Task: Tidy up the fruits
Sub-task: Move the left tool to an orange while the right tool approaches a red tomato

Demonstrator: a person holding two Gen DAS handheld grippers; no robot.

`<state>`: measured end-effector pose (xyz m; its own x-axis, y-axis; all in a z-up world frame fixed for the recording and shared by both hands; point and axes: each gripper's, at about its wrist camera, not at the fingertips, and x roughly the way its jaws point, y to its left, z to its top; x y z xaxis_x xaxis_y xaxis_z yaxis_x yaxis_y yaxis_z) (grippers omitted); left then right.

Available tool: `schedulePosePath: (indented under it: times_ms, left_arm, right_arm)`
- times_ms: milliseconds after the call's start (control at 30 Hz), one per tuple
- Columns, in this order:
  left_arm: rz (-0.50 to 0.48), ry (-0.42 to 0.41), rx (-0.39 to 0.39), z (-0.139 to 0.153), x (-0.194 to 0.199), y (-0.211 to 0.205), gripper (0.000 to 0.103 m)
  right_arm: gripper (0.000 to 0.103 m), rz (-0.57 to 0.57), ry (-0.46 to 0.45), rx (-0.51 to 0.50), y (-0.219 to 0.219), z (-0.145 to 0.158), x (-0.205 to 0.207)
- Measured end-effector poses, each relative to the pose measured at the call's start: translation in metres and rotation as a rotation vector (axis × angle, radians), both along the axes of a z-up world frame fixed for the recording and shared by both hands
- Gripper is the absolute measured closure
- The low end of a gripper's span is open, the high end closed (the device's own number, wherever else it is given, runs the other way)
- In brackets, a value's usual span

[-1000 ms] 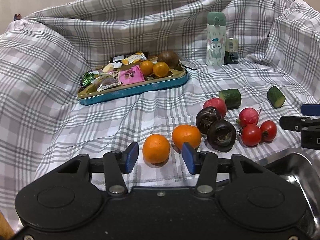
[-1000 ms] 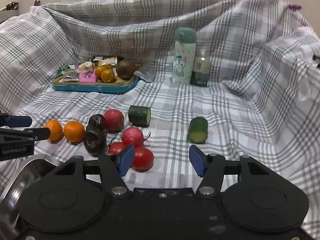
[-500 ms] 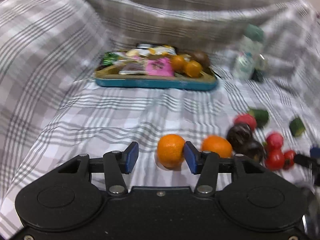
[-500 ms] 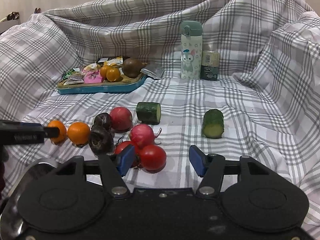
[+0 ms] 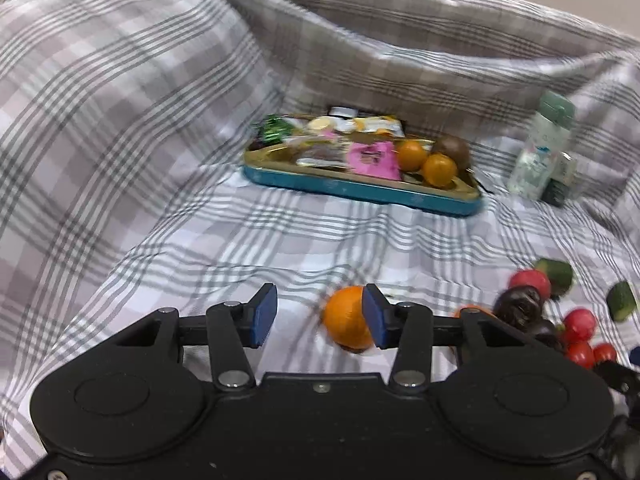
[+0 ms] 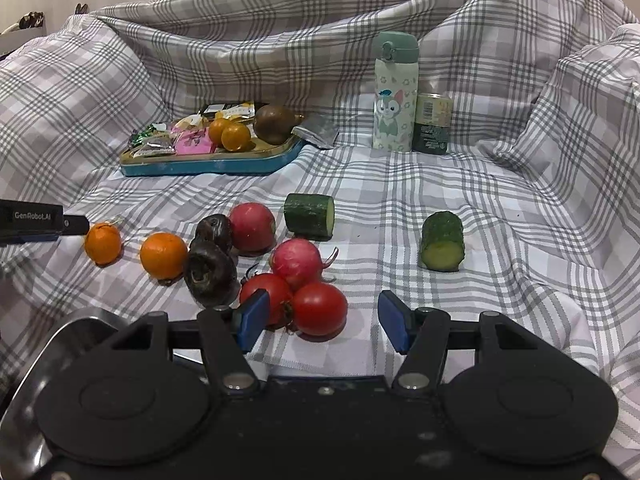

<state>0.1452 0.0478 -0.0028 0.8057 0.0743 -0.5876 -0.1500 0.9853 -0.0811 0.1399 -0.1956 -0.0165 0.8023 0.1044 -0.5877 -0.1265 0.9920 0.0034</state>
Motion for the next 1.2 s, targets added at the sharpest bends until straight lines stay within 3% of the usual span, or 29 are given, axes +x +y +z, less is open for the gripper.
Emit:
schedulePosePath:
  times_ms: [233,400,567,867,1100,1200]
  left_arm:
    - [-0.059,0.023,0.032,-0.004,0.002,-0.012,0.05]
    - [-0.059,0.042,0.021,-0.007,0.003,-0.01,0.05]
    - [-0.068,0.049,0.028,-0.008,0.003,-0.011,0.05]
    - [-0.094,0.049,0.047,-0.008,0.003,-0.014,0.05]
    - [-0.099,0.052,0.054,-0.009,0.003,-0.015,0.05]
    - [-0.102,0.053,0.065,-0.01,0.003,-0.017,0.05]
  right_arm:
    - [0.055,-0.003,0.03,-0.002,0.001,-0.005,0.006]
    - [0.055,0.019,0.034,0.115,-0.009,0.002,0.005]
    - [0.053,0.007,0.142,0.218,-0.016,-0.003,0.016]
    - [0.051,-0.019,0.229,0.343,-0.019,-0.002,0.043]
    - [0.052,-0.048,0.2,0.385,-0.025,-0.005,0.047]
    - [0.052,-0.067,0.149,0.352,-0.025,-0.001,0.043]
